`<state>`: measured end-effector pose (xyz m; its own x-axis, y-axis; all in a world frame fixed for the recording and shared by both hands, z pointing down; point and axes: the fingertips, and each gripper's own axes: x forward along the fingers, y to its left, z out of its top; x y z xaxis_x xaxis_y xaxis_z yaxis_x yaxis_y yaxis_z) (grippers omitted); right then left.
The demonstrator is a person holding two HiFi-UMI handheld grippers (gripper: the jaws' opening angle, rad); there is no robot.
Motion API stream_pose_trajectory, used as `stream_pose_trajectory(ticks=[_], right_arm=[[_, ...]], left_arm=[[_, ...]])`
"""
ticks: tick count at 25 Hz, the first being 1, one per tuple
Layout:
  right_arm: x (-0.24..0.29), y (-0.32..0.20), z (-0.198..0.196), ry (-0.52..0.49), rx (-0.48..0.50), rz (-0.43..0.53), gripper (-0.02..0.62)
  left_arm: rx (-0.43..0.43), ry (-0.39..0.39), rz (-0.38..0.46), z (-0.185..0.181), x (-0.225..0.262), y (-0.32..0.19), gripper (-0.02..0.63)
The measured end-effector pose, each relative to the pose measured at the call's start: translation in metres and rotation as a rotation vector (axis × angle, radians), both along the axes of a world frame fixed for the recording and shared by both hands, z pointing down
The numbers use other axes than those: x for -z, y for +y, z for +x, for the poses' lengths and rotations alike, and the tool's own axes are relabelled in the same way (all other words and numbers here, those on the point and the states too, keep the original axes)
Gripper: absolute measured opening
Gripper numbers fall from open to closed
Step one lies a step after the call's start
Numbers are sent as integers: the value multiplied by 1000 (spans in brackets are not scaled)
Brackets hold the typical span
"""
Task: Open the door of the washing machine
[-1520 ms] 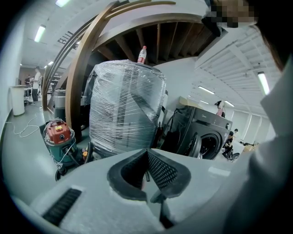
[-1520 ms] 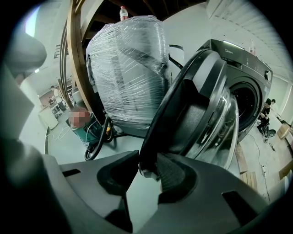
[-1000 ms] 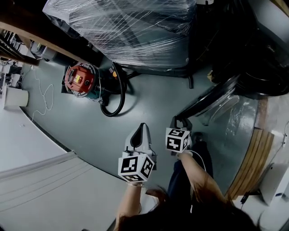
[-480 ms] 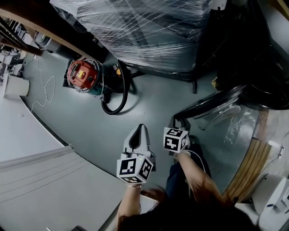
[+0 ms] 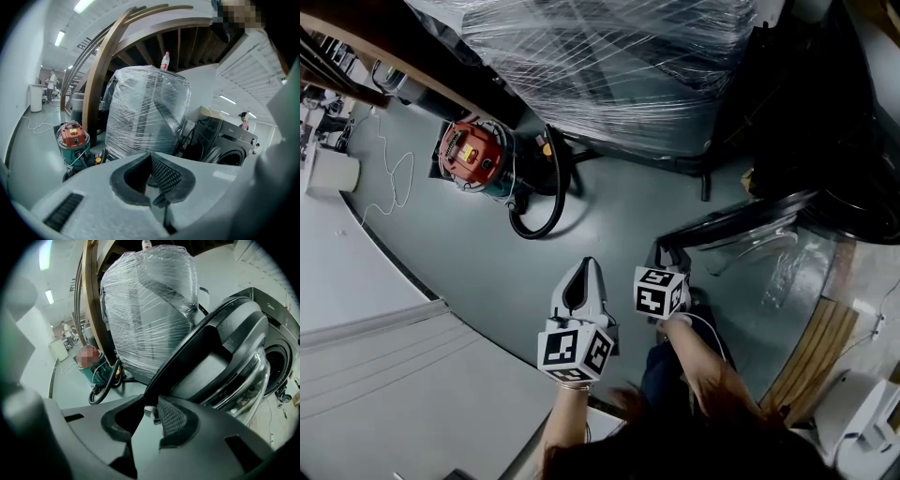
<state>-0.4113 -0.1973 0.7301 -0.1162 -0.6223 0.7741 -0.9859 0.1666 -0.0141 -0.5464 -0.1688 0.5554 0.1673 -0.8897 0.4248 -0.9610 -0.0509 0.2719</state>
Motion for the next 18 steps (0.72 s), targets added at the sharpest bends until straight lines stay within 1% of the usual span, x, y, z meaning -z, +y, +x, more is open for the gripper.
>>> stream_pose_trajectory(ticks=[5,6,7,12,18], right_arm=[[-4,-11,-3,19,30,-9,72],[-6,-13,-3,33,32,-14,52],[-7,-15,-2,47,34,-14,0],[-4,-28,-4,58,62,33,0],[-1,-49,-8,52,57,54,0]], left_arm=[[12,1,-9,-2,-4,-5,14],[14,0,-11,-3,-5,-5,14],[17,-1,-13,-4,-5,-6,14],[37,-6,-21,-10,-8,-6,14],[57,-13,-34,-13,-12,-4,14]])
